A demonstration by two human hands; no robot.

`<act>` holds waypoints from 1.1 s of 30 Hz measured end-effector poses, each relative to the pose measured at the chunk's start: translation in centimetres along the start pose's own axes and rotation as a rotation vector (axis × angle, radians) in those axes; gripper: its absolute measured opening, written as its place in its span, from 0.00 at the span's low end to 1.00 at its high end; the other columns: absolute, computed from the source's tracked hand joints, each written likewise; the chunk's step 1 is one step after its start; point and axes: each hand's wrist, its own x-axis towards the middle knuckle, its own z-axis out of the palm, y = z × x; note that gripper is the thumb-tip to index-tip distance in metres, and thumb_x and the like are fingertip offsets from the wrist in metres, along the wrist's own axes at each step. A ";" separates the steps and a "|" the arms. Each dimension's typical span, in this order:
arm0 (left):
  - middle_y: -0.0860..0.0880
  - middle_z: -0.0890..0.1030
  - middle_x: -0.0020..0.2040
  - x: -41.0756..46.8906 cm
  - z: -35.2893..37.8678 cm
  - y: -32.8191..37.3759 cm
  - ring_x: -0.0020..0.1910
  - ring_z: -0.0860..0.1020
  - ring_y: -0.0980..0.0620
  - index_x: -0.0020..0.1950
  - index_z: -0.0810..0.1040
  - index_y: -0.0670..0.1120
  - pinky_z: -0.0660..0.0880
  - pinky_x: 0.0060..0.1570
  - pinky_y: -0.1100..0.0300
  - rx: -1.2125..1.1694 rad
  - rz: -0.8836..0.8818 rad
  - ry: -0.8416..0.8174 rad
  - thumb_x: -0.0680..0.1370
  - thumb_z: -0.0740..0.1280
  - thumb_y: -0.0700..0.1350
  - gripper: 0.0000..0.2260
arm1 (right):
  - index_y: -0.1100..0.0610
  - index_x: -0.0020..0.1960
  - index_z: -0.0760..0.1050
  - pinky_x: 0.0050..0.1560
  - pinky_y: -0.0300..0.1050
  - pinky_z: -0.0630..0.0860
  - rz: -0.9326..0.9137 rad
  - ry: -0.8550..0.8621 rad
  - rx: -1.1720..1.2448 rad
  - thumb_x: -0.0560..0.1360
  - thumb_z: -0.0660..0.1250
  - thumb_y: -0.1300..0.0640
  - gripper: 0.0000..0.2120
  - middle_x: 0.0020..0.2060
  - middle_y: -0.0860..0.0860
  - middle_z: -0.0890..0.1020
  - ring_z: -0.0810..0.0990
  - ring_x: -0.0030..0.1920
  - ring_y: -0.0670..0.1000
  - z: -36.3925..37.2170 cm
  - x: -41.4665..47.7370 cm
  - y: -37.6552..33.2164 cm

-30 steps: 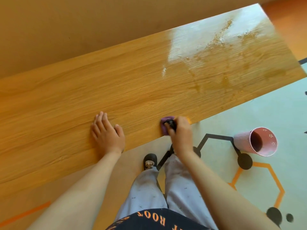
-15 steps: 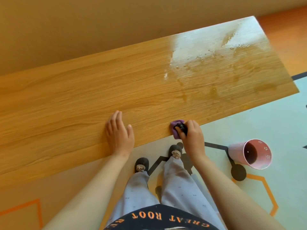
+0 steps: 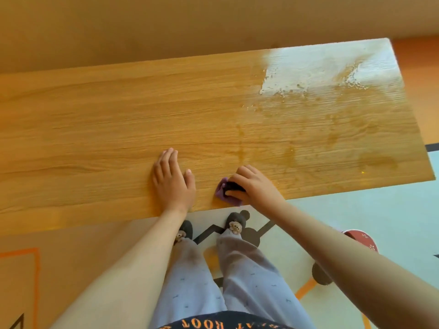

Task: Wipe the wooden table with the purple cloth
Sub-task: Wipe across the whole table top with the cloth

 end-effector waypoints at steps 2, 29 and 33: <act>0.44 0.67 0.73 0.0 0.0 0.1 0.74 0.61 0.45 0.72 0.66 0.41 0.58 0.72 0.46 -0.003 -0.007 0.003 0.77 0.55 0.50 0.25 | 0.63 0.46 0.76 0.42 0.48 0.70 0.029 0.012 -0.002 0.75 0.61 0.49 0.16 0.40 0.57 0.76 0.74 0.42 0.57 -1.5 2.9 2.4; 0.43 0.68 0.71 0.3 -0.4 0.5 0.72 0.63 0.43 0.72 0.66 0.39 0.60 0.71 0.46 0.061 -0.024 -0.030 0.76 0.57 0.48 0.25 | 0.62 0.47 0.77 0.44 0.50 0.71 -0.087 -0.044 0.009 0.75 0.62 0.48 0.17 0.41 0.57 0.77 0.74 0.43 0.58 -4.1 12.9 7.9; 0.41 0.69 0.71 0.5 -0.3 0.5 0.73 0.63 0.43 0.72 0.66 0.38 0.58 0.72 0.45 0.067 -0.018 -0.047 0.76 0.57 0.47 0.25 | 0.63 0.48 0.77 0.45 0.54 0.73 0.065 0.067 -0.025 0.75 0.65 0.51 0.14 0.43 0.59 0.77 0.74 0.45 0.60 -5.1 19.1 10.6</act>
